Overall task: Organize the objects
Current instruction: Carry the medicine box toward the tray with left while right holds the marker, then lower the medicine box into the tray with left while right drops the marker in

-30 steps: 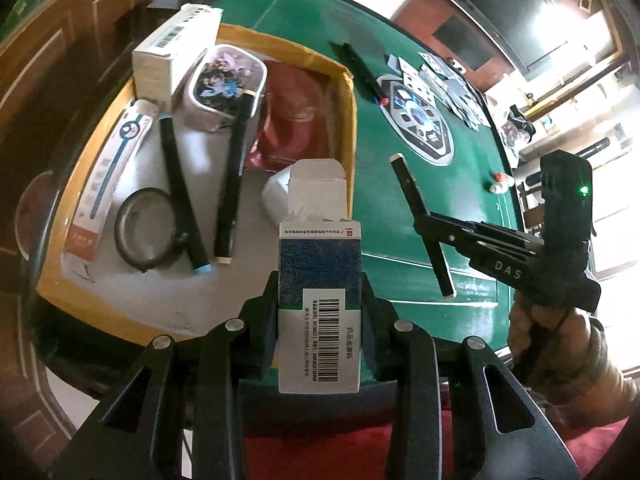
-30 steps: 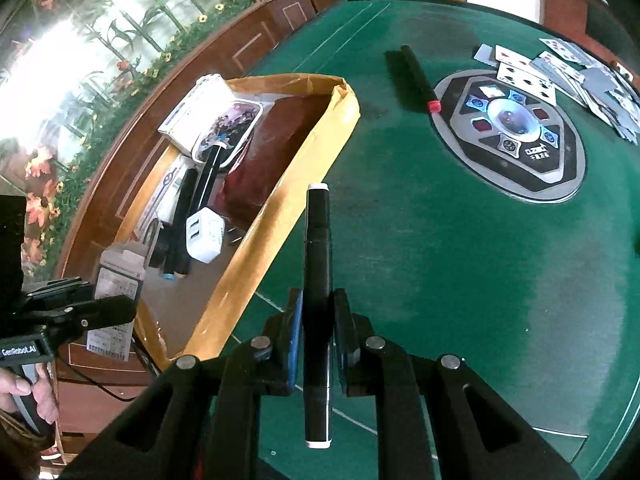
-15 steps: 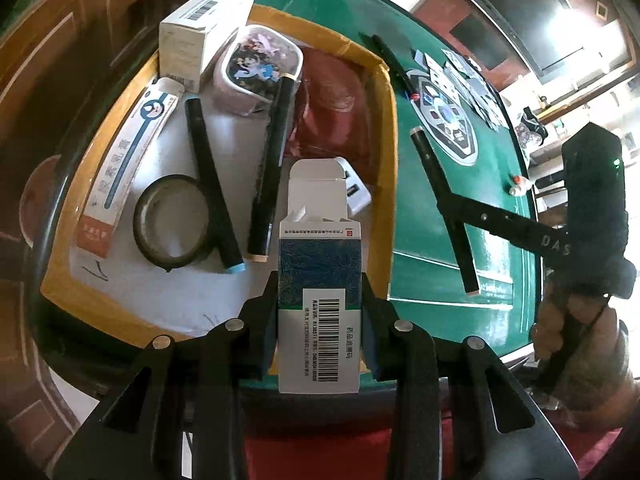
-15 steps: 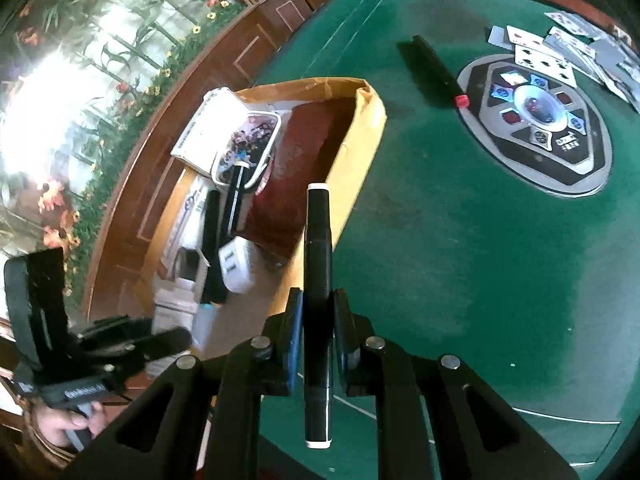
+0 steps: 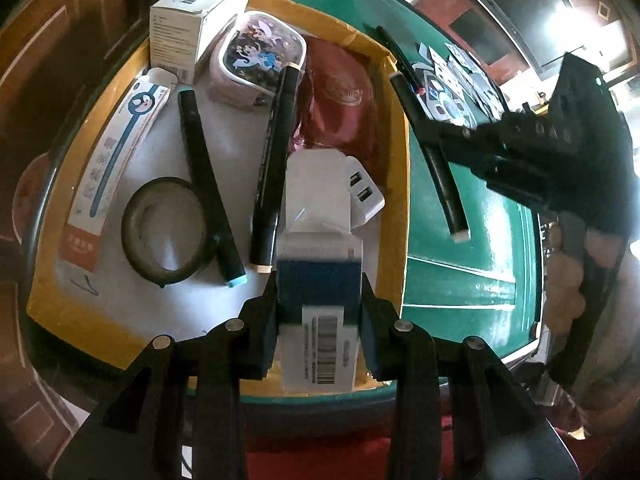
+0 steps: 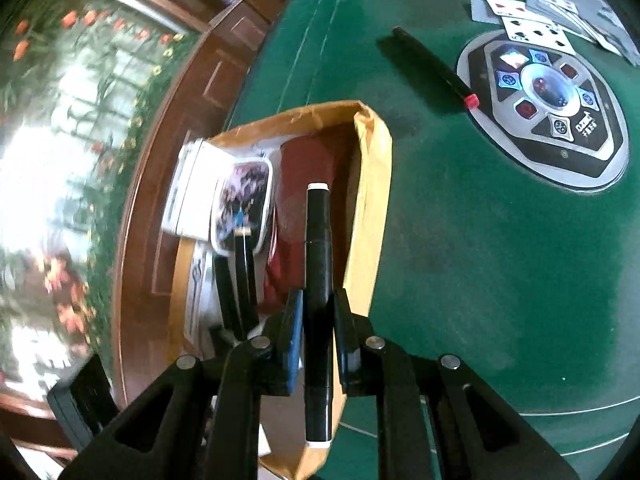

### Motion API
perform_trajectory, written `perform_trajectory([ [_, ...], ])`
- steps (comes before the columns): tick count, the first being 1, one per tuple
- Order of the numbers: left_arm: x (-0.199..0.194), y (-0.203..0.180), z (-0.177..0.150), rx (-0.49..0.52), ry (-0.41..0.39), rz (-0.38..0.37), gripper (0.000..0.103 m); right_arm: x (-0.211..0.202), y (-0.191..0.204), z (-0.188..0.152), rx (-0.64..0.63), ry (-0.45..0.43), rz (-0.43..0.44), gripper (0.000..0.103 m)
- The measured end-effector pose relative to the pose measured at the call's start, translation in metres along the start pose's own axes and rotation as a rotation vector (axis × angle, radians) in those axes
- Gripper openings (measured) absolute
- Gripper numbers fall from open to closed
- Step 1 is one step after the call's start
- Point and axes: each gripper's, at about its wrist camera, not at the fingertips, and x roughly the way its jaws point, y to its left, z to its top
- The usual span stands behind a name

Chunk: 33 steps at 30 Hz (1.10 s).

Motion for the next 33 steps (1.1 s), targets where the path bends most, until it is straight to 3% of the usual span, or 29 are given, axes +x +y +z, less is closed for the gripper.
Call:
perform_trajectory([
  [16,0.011,0.020,0.009,0.034,0.076,0.011,0.034,0.021,0.014,-0.021,-0.029,-0.028,-0.032,0.013],
  [25,0.009,0.036,0.014,0.033,0.063,0.085,0.034,0.025,0.017,-0.035,-0.068,-0.008,-0.045,0.013],
  [33,0.015,0.045,0.022,0.016,0.049,0.094,0.034,0.023,0.019,-0.043,-0.097,-0.002,-0.057,0.013],
])
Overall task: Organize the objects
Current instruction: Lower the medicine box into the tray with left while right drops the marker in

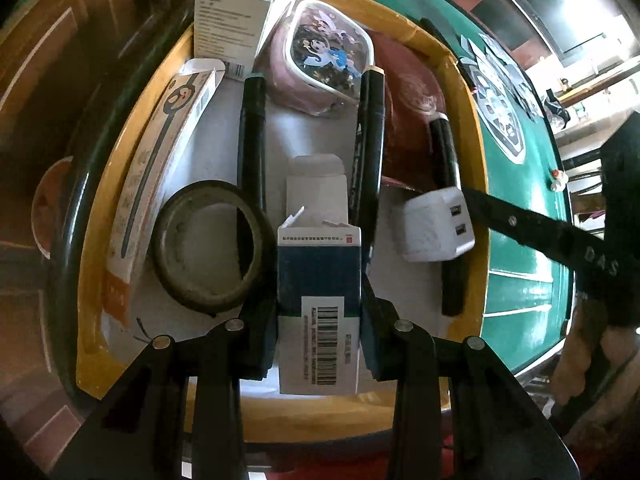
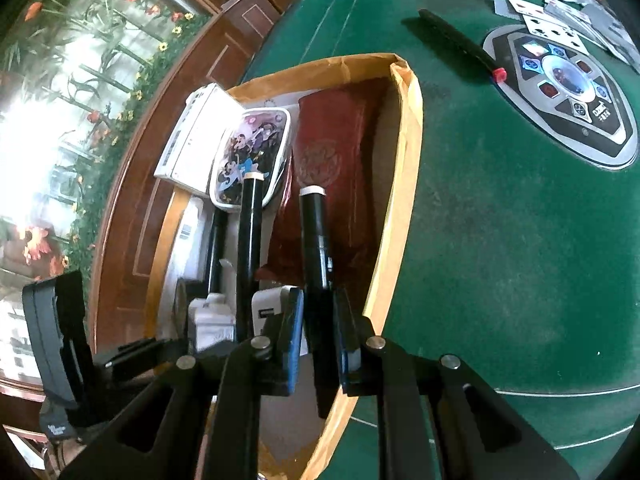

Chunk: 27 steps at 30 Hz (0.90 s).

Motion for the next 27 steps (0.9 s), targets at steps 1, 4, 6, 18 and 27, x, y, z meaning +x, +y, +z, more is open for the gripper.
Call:
perform_trajectory([
  [1,0.001,-0.001,0.002,0.000,-0.003,-0.002,0.034,0.000,0.001,-0.001,-0.004,0.000,-0.002,0.013],
  [4,0.002,-0.004,0.010,0.011,-0.018,0.008,0.034,0.000,0.003,-0.002,-0.017,-0.005,-0.013,0.013],
  [6,0.001,-0.005,0.018,0.023,-0.036,0.029,0.034,-0.001,0.004,-0.003,-0.028,-0.010,-0.024,0.013],
  [18,0.013,-0.007,0.049,0.042,-0.033,-0.003,0.035,-0.001,0.008,-0.001,-0.051,-0.028,-0.055,0.014],
  [27,-0.006,-0.011,0.040,0.034,-0.038,-0.091,0.070,-0.024,0.006,-0.004,-0.071,-0.076,-0.048,0.039],
])
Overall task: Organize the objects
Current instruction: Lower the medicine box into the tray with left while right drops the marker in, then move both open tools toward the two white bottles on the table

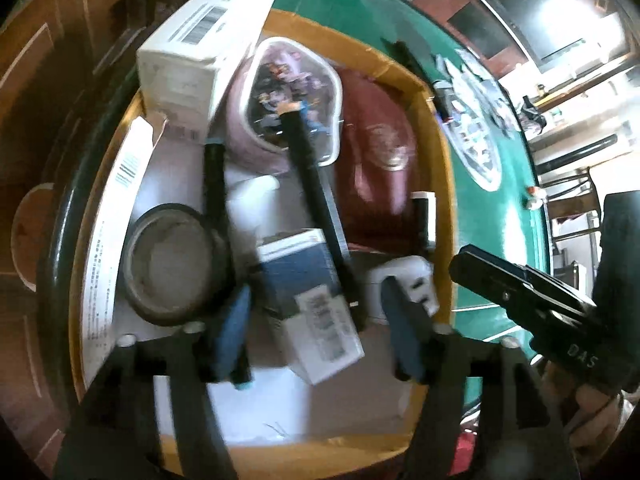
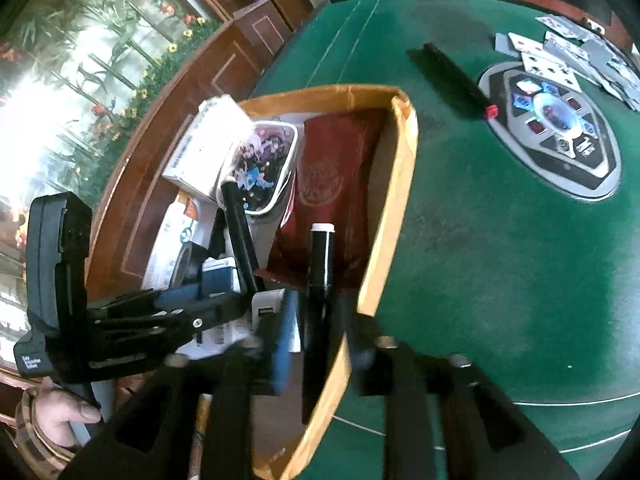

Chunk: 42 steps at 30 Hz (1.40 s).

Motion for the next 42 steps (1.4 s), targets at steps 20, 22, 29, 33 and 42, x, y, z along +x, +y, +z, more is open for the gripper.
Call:
perform_trajectory([
  [20,0.016,-0.203,0.016,0.217,-0.042,-0.021,0.074,-0.104,-0.191,-0.006,0.057,-0.138,-0.146,0.068],
  [22,0.035,-0.242,0.017,0.275,-0.016,-0.069,0.074,-0.122,-0.231,-0.008,0.073,-0.144,-0.178,0.068],
  [29,0.139,-0.388,0.036,0.518,0.100,-0.132,0.074,-0.187,-0.347,-0.015,0.110,-0.197,-0.285,0.068],
  [33,0.197,-0.444,0.051,0.600,0.121,-0.125,0.073,-0.209,-0.391,-0.024,0.183,-0.224,-0.290,0.068],
  [42,0.262,-0.512,0.079,0.728,0.089,-0.052,0.073,-0.223,-0.434,-0.042,0.273,-0.235,-0.239,0.068],
])
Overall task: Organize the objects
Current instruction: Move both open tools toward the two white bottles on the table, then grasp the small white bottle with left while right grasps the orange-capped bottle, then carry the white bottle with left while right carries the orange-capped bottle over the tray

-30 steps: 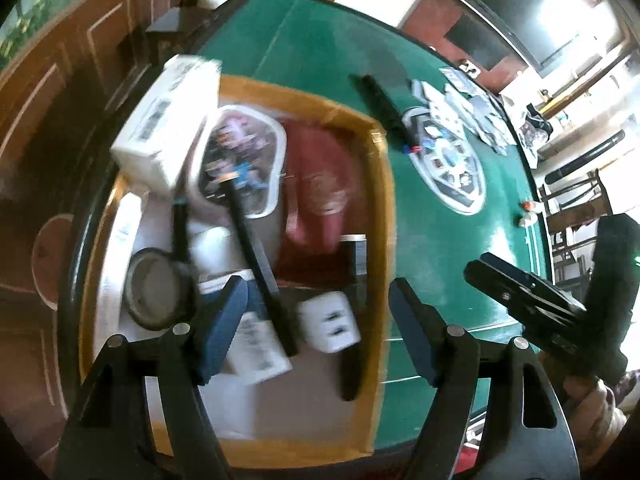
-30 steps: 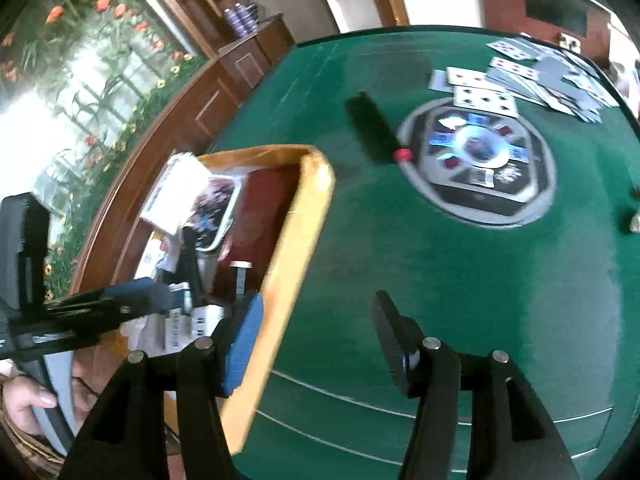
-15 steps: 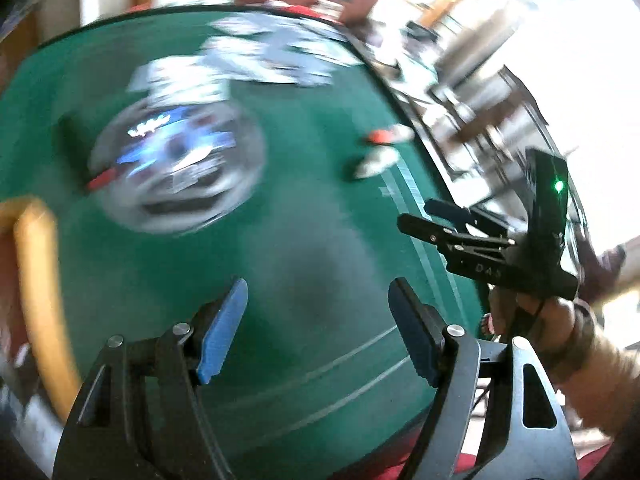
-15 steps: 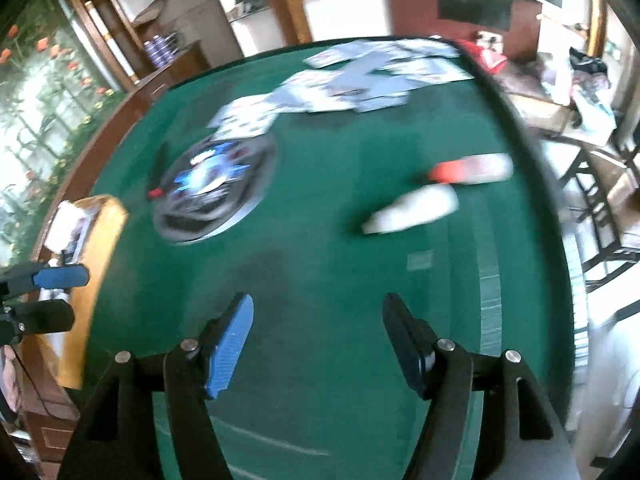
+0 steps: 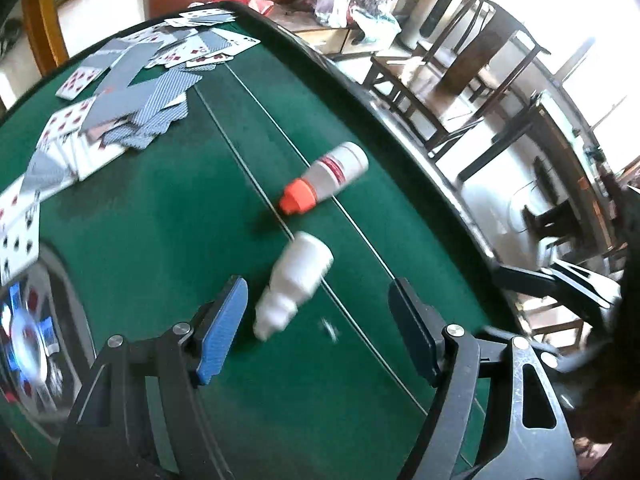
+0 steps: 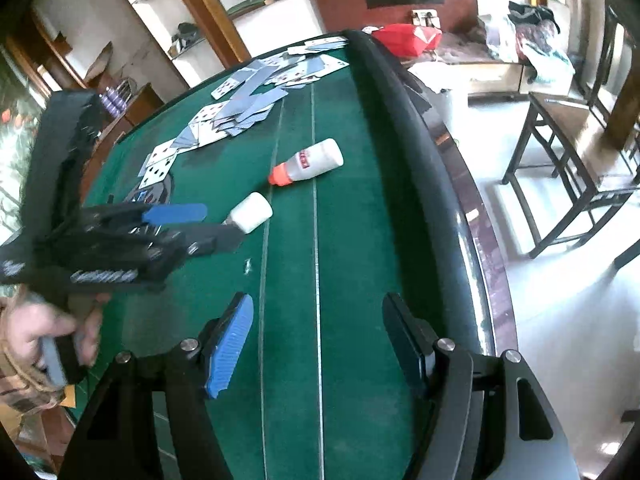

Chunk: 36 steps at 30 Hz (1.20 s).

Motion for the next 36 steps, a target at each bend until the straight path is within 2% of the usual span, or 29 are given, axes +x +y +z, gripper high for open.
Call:
perform_trajectory([
  [3,0.019,-0.001,0.009,0.028,0.037,0.023,0.072,0.000,-0.008,0.003,0.007,-0.010,0.006,0.068],
  [6,0.029,-0.001,0.007,0.053,0.056,0.050,0.051,0.001,-0.015,0.009,0.012,-0.016,0.006,0.068],
  [7,0.028,-0.002,0.006,0.061,0.043,0.056,0.034,0.002,-0.017,0.011,0.009,-0.016,0.003,0.068],
  [8,0.028,-0.001,0.005,0.057,0.044,0.044,0.032,0.003,-0.019,0.015,0.000,-0.015,0.000,0.068],
  [9,0.027,0.000,0.004,0.053,0.041,0.044,0.025,0.005,-0.019,0.019,-0.016,-0.014,-0.005,0.068],
  [14,0.020,0.006,-0.008,0.027,0.052,0.033,0.025,0.019,-0.009,0.044,-0.176,-0.011,0.013,0.068],
  [19,0.000,0.033,-0.042,-0.091,0.066,0.006,0.025,0.039,0.022,0.076,-0.426,-0.008,0.084,0.068],
  [23,-0.020,0.060,-0.072,-0.186,0.078,-0.006,0.025,0.068,0.042,0.098,-0.614,0.053,0.086,0.067],
  [26,-0.033,0.081,-0.092,-0.263,0.073,-0.024,0.025,0.087,0.048,0.107,-0.700,0.105,0.073,0.067],
  [27,-0.037,0.088,-0.098,-0.289,0.071,-0.027,0.025,0.095,0.050,0.110,-0.723,0.132,0.061,0.065],
  [29,-0.042,0.097,-0.107,-0.329,0.067,-0.040,0.025,0.108,0.051,0.110,-0.748,0.182,0.056,0.054],
  [31,-0.049,0.104,-0.117,-0.362,0.062,-0.046,0.025,0.115,0.053,0.106,-0.766,0.225,0.056,0.038],
  [32,-0.050,0.105,-0.120,-0.368,0.061,-0.046,0.025,0.121,0.054,0.101,-0.782,0.253,0.047,0.035],
  [36,-0.056,0.108,-0.131,-0.389,0.053,-0.053,0.025,0.122,0.057,0.090,-0.768,0.241,0.018,0.026],
])
